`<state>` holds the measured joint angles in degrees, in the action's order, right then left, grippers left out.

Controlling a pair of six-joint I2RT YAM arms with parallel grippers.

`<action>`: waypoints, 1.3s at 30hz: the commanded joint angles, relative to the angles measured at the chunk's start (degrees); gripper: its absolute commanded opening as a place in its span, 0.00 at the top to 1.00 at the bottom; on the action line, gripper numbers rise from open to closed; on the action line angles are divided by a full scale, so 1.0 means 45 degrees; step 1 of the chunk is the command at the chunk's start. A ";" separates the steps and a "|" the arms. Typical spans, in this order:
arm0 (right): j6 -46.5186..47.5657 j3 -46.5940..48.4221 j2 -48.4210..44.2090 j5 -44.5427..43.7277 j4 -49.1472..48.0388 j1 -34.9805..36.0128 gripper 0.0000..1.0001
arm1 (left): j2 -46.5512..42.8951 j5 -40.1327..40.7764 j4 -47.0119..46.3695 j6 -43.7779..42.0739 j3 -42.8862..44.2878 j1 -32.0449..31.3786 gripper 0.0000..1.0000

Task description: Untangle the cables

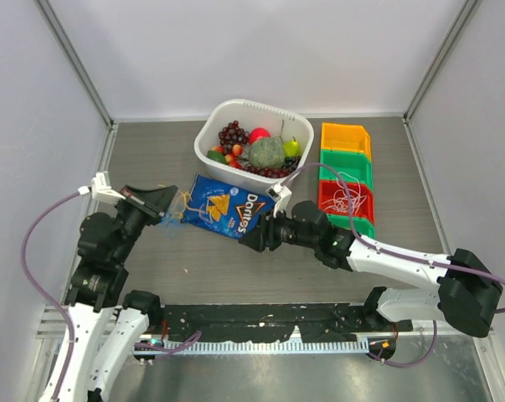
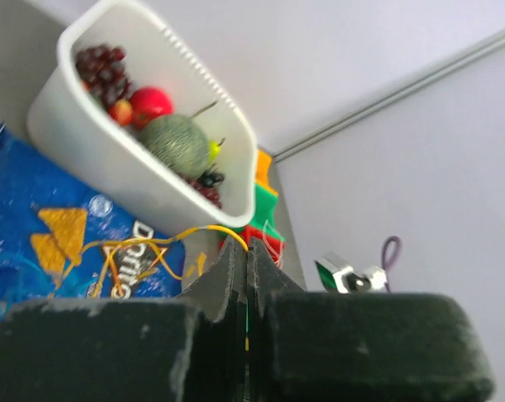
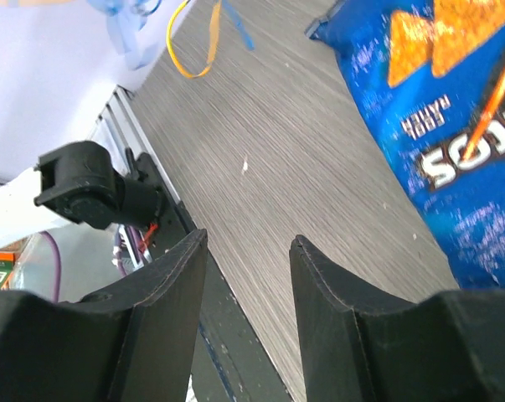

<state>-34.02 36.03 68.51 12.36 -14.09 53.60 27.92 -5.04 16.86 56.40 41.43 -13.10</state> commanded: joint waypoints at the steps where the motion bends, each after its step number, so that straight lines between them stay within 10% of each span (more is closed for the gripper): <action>1: 0.0411 0.1405 0.0516 0.0280 -0.0755 0.0177 0.50 | -0.0423 -0.0269 0.0782 -0.0797 0.1494 0.0021 1.00; 39: 0.2091 0.6582 0.8583 -0.1827 -0.7982 0.3205 0.41 | -0.1615 0.1531 0.4574 0.6606 0.1692 0.0041 1.00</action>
<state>-25.61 61.93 105.49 6.66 -43.88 67.59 21.10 3.36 38.48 83.61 49.80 -13.10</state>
